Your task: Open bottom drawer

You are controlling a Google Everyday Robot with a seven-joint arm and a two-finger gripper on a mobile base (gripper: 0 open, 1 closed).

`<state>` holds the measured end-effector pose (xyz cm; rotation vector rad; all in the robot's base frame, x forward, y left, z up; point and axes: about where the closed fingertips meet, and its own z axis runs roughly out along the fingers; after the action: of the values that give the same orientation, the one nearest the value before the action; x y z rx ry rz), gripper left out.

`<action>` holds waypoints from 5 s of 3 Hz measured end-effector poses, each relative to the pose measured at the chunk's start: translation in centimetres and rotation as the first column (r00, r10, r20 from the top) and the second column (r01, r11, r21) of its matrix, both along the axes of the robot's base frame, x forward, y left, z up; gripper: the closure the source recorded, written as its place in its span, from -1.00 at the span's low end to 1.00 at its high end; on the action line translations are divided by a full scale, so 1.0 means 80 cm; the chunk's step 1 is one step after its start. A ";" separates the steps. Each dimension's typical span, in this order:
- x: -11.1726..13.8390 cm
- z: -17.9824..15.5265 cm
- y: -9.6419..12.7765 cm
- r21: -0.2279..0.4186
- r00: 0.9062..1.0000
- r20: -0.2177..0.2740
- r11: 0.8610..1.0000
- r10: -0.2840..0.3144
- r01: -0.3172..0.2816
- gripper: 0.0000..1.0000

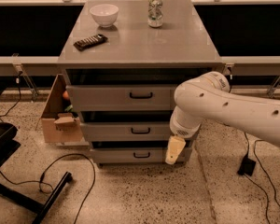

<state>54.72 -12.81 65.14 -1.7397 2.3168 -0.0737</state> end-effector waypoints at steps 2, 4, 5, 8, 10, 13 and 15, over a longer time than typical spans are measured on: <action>0.007 -0.109 -0.085 -0.103 0.996 -0.091 0.994 0.016 -0.026 -1.00; 0.023 -0.239 -0.161 -0.179 0.993 -0.103 0.981 0.055 -0.073 -1.00; 0.032 -0.300 -0.184 -0.237 0.988 -0.140 0.967 0.061 -0.093 -1.00; 0.071 -0.392 -0.160 -0.196 0.985 -0.143 0.973 0.099 -0.126 -1.00; 0.157 -0.451 -0.085 -0.099 0.985 -0.044 0.981 0.164 -0.168 -1.00; 0.173 -0.529 -0.022 -0.072 0.967 -0.104 0.968 0.232 -0.240 -1.00; 0.191 -0.566 -0.026 -0.060 0.973 -0.132 0.979 0.188 -0.197 -1.00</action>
Offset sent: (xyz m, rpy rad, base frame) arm 0.0135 -0.1161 -0.1420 -0.1300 0.1072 0.0360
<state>69.96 -14.91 19.87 -2.0515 2.2414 -0.0136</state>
